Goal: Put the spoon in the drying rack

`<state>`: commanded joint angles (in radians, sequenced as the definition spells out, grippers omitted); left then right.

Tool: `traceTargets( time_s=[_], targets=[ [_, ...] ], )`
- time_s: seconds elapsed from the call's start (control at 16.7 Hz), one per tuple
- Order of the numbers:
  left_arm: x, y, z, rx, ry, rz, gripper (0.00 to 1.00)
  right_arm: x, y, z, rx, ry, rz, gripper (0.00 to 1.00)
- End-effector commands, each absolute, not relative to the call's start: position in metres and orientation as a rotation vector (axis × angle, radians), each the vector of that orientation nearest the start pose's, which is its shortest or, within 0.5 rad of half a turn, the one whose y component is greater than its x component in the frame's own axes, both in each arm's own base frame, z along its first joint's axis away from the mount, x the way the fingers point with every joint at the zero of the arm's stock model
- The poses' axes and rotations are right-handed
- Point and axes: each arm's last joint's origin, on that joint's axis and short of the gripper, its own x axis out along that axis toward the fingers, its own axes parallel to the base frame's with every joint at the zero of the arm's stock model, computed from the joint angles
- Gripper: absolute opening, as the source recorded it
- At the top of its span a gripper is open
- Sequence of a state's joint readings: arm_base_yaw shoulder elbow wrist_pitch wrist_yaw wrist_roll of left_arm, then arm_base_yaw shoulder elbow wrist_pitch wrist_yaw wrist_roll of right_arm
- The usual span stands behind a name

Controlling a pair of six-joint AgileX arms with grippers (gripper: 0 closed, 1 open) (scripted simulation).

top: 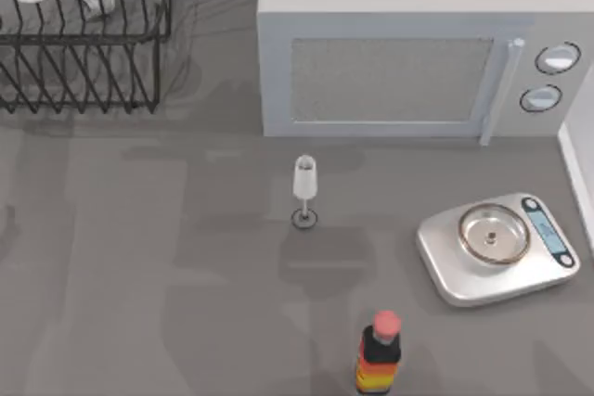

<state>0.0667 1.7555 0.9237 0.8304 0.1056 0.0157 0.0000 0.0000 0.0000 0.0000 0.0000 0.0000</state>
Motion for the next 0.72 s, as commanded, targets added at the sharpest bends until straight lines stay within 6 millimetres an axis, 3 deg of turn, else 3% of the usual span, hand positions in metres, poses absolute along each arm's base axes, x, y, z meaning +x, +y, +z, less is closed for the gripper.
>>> traceTargets(
  time_s=[0.36, 0.72],
  targets=[
    [0.3813, 0.0252, 0.2180, 0.000, 0.000, -0.020, 0.98, 0.1057, -0.0012, 0.1600, 0.000, 0.000, 0.000, 1.00],
    [0.3813, 0.0252, 0.2180, 0.000, 0.000, -0.020, 1.00, 0.1057, -0.0012, 0.1600, 0.000, 0.000, 0.000, 1.00]
  ],
)
